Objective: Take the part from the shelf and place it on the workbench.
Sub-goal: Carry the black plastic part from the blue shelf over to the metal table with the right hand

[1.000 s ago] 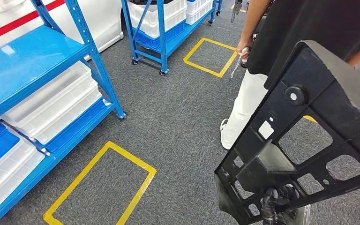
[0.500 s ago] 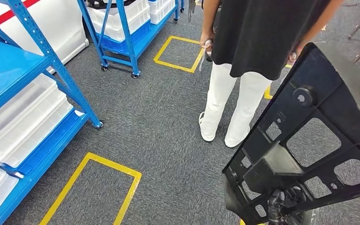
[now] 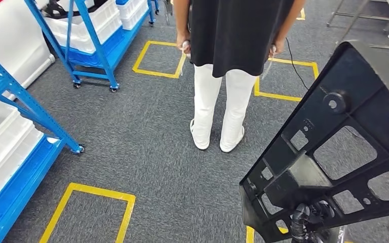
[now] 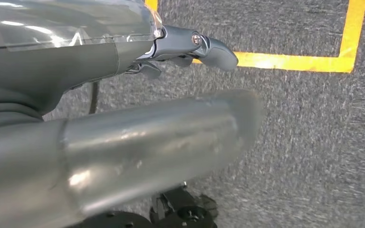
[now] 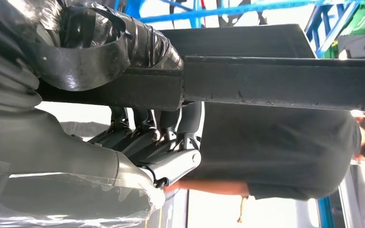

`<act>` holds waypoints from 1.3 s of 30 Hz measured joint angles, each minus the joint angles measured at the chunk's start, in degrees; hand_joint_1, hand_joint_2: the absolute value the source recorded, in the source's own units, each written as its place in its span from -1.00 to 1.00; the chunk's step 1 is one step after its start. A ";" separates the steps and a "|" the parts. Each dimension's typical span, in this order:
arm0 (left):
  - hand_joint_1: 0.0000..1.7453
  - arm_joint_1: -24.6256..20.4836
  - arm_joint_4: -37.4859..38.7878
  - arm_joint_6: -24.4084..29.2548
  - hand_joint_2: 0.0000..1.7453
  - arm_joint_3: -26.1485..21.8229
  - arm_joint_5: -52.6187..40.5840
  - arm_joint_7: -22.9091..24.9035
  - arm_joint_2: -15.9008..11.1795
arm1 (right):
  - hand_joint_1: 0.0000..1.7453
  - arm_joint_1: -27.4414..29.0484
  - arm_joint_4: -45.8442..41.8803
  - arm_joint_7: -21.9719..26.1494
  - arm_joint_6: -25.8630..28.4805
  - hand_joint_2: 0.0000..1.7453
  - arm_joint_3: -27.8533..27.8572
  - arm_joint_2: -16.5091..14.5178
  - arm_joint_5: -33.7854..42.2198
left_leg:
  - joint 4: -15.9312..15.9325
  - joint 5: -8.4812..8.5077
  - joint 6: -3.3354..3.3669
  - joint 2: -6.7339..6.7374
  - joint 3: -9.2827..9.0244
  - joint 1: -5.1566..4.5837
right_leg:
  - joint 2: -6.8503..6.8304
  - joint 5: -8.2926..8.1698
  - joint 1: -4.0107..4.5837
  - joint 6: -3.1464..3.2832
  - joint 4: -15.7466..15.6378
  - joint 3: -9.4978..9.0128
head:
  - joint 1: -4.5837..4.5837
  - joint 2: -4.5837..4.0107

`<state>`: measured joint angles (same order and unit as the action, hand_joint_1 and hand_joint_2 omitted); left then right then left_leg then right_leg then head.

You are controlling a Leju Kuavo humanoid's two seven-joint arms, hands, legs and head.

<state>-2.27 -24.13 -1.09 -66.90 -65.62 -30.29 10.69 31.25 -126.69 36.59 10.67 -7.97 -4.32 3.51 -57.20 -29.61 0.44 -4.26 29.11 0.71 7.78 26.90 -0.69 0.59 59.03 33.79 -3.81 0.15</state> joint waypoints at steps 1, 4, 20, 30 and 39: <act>-1.00 -0.02 0.00 -0.05 -1.00 0.10 -0.13 -0.04 -0.03 | 1.00 0.15 -0.04 0.00 -0.12 1.00 0.24 -0.15 -0.03 | 0.23 0.24 0.34 0.70 -0.12 0.06 | 0.27 -0.10 -0.12 -0.36 0.01 0.17 | -0.01 0.00; -1.00 0.06 0.00 -0.16 -1.00 0.42 -0.38 -0.18 -0.11 | 1.00 0.50 -0.29 0.00 -0.27 1.00 0.97 -0.52 -0.26 | 1.31 0.96 1.49 3.16 -0.48 0.28 | -3.73 2.66 0.17 -0.88 4.19 2.26 | -0.02 0.00; -1.00 0.28 -0.02 -0.92 -1.00 0.91 -1.51 0.17 -0.28 | 1.00 1.90 -1.12 -0.24 -2.46 1.00 3.63 -3.56 -0.85 | -6.64 -5.71 -1.16 5.97 1.36 0.12 | -8.06 0.86 -0.09 0.95 -0.79 -1.18 | 0.00 0.00; -1.00 0.66 -0.02 -0.96 -1.00 0.94 -1.57 0.29 -0.19 | 1.00 2.00 -1.33 -0.52 -3.12 1.00 3.82 -3.94 -0.85 | -0.95 -0.42 -0.34 0.09 0.52 0.23 | -0.63 0.82 0.12 -0.21 0.30 -0.43 | -0.01 0.00; -1.00 0.73 -0.10 -0.98 -1.00 1.06 -1.71 0.37 -0.03 | 1.00 2.13 -1.50 -1.07 -3.92 1.00 4.93 -4.26 -0.94 | 0.16 0.36 1.77 7.01 0.41 -0.08 | -7.50 7.88 -0.13 -1.91 15.62 7.12 | -0.03 0.00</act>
<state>-1.54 -24.23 -2.07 -65.84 -67.33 -29.92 10.66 33.38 -128.19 35.52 6.75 -3.04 -8.58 2.57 -57.05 -29.24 2.21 2.75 29.52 0.63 0.29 34.78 -0.82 -1.32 74.65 40.91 -3.85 0.15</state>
